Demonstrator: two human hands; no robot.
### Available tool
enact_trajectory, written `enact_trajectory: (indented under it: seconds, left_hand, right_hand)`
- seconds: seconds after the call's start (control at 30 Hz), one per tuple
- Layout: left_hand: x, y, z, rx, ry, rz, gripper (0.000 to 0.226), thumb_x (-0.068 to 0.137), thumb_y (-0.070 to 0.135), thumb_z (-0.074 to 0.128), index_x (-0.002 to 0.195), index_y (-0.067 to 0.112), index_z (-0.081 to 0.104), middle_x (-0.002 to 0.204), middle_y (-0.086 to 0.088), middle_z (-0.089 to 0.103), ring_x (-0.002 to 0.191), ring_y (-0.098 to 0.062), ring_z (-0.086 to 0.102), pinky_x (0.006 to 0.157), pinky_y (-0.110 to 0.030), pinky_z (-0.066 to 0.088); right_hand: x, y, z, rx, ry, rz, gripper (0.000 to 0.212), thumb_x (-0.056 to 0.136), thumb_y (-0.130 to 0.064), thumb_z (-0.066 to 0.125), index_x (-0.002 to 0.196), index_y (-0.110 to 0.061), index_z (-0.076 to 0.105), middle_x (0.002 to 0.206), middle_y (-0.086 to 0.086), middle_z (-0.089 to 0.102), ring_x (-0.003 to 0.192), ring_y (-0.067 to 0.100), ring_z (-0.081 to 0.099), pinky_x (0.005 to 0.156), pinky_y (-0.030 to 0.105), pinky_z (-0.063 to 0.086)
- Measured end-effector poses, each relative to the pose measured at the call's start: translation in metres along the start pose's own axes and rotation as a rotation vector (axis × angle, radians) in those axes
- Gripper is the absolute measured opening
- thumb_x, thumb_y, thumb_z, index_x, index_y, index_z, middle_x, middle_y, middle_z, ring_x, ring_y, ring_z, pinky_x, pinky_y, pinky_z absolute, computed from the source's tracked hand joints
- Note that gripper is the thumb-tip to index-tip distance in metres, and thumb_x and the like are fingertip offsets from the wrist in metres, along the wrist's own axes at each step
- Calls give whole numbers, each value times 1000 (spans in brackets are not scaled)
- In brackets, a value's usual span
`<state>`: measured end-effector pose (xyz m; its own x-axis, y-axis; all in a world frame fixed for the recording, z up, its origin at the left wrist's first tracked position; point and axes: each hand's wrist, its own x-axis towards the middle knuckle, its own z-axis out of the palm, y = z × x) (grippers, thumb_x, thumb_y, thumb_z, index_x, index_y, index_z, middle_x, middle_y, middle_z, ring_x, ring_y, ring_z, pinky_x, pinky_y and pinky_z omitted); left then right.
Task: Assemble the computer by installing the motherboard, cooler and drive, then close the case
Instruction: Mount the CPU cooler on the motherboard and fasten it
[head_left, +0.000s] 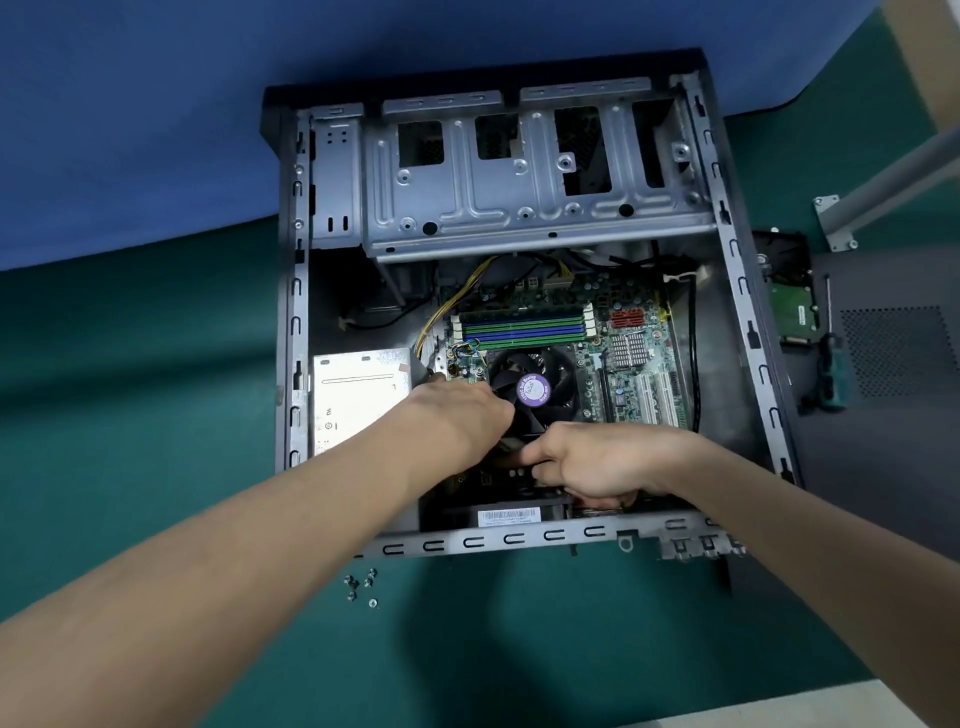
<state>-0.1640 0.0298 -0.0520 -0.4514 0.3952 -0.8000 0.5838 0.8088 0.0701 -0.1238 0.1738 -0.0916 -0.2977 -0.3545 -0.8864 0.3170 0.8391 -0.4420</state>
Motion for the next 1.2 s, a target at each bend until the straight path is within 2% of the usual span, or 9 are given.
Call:
enact_trajectory:
  seconds: [0.07, 0.17, 0.27, 0.33, 0.4, 0.47, 0.77, 0.97, 1.2]
  left_hand:
    - [3, 0, 0, 12, -19, -4, 32, 91, 1, 52, 120, 14, 49, 124, -9, 46, 119, -32, 46, 83, -36, 41]
    - [7, 1, 3, 64, -51, -7, 33, 92, 8, 56, 124, 15, 48, 125, -8, 48, 119, -33, 49, 99, -43, 42]
    - [8, 1, 4, 84, -34, 1, 36, 91, 2, 52, 124, 15, 47, 125, -8, 49, 119, -32, 51, 106, -44, 36]
    - [7, 1, 4, 99, -3, 10, 39, 89, -2, 49, 125, 14, 47, 126, -9, 49, 119, -31, 51, 107, -42, 33]
    - [6, 0, 4, 124, 6, 18, 41, 88, -3, 50, 126, 12, 46, 127, -9, 48, 120, -30, 50, 108, -42, 30]
    - [6, 0, 5, 131, 7, 18, 40, 88, -5, 51, 125, 11, 47, 126, -10, 48, 119, -30, 51, 110, -43, 29]
    - [4, -2, 7, 116, 39, 30, 28, 93, 1, 47, 118, 14, 50, 118, -9, 48, 117, -31, 50, 108, -42, 32]
    - [8, 3, 10, 214, -9, 16, 31, 93, 4, 46, 123, 14, 46, 126, -10, 50, 122, -31, 48, 115, -44, 10]
    - [8, 14, 26, 187, 86, -52, 29, 91, 8, 44, 118, 18, 50, 123, -8, 55, 123, -30, 45, 111, -48, 11]
  right_hand:
    - [-5, -2, -3, -26, 16, -25, 40, 104, -25, 38, 143, -33, 40, 34, -8, 40, 30, 6, 35, 37, 17, 29]
    - [-16, -6, -4, 33, 152, -158, 28, 100, -25, 51, 127, -26, 59, 33, -10, 42, 32, 4, 34, 43, 20, 35]
    - [-24, -7, -8, -32, 714, -313, 15, 89, -29, 67, 104, -28, 69, 47, -16, 50, 50, 3, 47, 56, 25, 40]
    - [-22, -8, -13, -342, 933, -334, 44, 79, -40, 75, 119, -28, 63, 88, -15, 58, 92, 14, 56, 79, 30, 38]
    - [-11, -7, -15, -571, 806, -323, 82, 72, -48, 78, 143, -30, 42, 141, -1, 39, 130, 23, 33, 103, 35, 26]
    - [1, -6, -13, -631, 720, -343, 94, 73, -45, 78, 151, -31, 26, 157, -2, 20, 140, 21, 20, 113, 35, 13]
    - [7, 2, -15, -502, 746, -419, 91, 72, -39, 80, 149, -33, 32, 152, -8, 32, 137, 15, 27, 108, 25, 12]
    - [6, 1, -15, -475, 728, -414, 91, 72, -38, 80, 149, -33, 31, 153, -10, 31, 137, 14, 25, 110, 26, 11]
    - [7, 0, -16, -465, 727, -402, 90, 73, -38, 80, 148, -34, 32, 152, -10, 31, 136, 14, 25, 109, 26, 12]
